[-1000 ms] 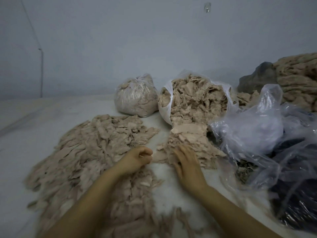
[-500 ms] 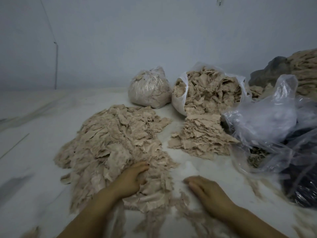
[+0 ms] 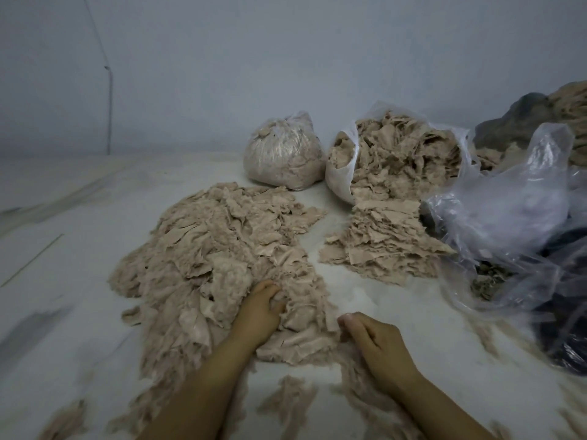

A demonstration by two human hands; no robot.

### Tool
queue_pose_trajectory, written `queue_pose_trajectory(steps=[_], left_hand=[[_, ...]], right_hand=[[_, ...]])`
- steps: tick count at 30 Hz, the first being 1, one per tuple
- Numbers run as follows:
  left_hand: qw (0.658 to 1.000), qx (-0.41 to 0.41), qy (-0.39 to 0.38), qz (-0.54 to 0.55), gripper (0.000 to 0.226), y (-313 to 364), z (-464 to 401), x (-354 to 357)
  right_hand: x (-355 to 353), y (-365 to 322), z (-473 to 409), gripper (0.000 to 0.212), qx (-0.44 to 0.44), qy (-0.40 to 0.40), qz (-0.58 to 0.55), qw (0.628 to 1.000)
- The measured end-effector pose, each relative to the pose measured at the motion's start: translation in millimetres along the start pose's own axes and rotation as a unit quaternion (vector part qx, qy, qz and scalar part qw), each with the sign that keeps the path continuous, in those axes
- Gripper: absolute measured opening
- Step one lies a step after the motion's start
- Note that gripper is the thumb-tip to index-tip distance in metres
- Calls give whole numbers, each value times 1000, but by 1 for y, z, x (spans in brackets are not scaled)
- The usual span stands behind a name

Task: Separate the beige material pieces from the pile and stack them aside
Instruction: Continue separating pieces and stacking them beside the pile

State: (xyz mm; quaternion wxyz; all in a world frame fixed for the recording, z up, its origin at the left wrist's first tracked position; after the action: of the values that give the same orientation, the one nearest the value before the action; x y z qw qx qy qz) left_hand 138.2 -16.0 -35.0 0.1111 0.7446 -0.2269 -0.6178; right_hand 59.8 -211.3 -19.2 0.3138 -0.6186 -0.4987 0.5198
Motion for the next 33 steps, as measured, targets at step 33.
queue_pose_trajectory(steps=[33], left_hand=[[935, -123, 81, 321, 26, 47, -8, -36]], right_hand=[[13, -14, -36, 29, 126, 112, -271, 948]])
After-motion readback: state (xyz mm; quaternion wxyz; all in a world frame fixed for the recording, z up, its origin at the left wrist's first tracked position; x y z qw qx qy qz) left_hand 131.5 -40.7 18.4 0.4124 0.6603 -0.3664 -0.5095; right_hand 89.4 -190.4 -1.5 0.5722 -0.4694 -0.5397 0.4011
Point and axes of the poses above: each hand's wrist, its own z-axis away from the middle knuckle, its own x-axis out of the palm, y = z × x, the point moved 9 cm from there along -z, towards the middle knuckle, and after that the axes turned 13 degrees about -z, right-handed, at the moved point
